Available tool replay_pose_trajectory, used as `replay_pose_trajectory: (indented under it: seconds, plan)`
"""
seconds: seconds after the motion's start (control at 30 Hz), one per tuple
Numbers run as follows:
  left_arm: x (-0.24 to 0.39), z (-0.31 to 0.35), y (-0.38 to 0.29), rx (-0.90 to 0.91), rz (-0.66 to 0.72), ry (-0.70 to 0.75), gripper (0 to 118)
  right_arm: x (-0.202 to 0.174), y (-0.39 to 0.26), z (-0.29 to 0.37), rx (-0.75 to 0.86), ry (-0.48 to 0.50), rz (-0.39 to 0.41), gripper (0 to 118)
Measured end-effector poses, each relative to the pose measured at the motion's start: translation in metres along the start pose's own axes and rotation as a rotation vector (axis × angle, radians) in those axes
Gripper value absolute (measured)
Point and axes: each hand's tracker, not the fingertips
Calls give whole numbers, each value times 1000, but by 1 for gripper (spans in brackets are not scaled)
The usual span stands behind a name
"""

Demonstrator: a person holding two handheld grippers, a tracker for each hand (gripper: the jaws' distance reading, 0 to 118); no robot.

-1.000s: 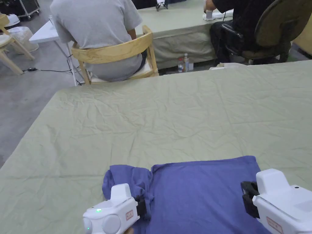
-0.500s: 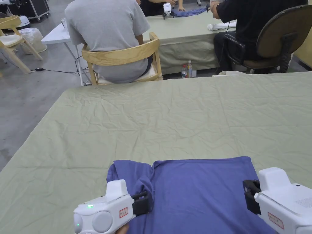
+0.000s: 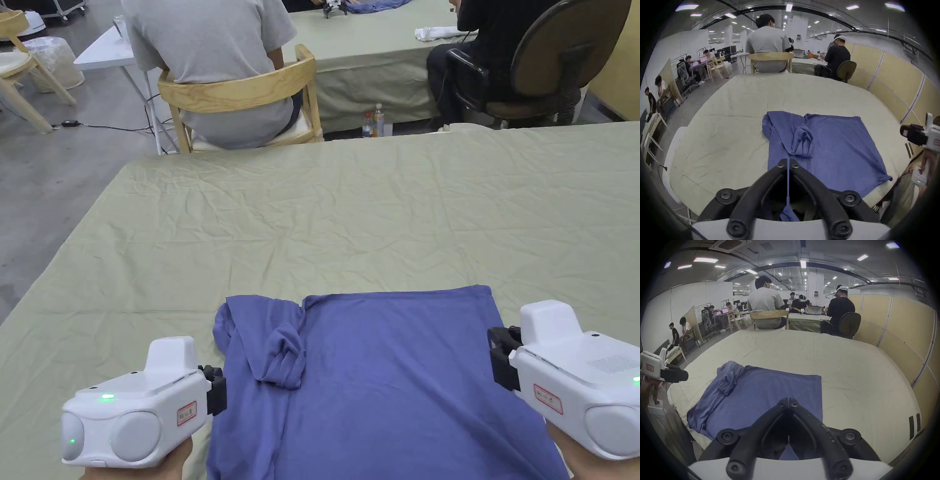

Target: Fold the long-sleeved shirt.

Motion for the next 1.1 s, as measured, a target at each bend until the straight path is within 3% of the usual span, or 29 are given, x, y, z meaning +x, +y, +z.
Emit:
replay_pose_trajectory:
  seconds: [0.2,0.33,0.43,0.47,0.5,0.53,0.57,0.6,0.8,1.0,1.1]
  plan:
    - [0,-13,15,-35,-18,-67,1,4,-1,-4,-9,-1,-8,1]
    - [-7,-46,43,-130,-98,-121,1,7,-3,-14,-27,-1,-6,1]
    - [-21,-77,74,-149,-83,-125,0,8,-6,-24,-51,-3,-1,1]
    - [-27,-88,85,-150,-73,-124,5,9,-8,-29,-63,-2,-2,1]
    - [-33,-98,95,-137,-47,-101,18,10,-9,-34,-75,-3,-3,1]
    - [-39,-112,107,-126,-17,-62,42,11,-10,-40,-87,-5,-3,1]
    - [-45,-126,118,-149,1,-53,74,11,-12,-45,-101,-6,-2,1]
    - [-51,-143,128,-168,19,-46,80,12,-13,-52,-116,-8,-1,1]
    - [-55,-225,156,-247,21,-9,75,13,-17,-88,-183,-11,5,1]
    - [-52,-307,136,-365,66,30,71,13,-25,-111,-238,-20,28,1]
    - [-45,-305,126,-327,53,47,73,16,-28,-117,-255,-19,21,1]
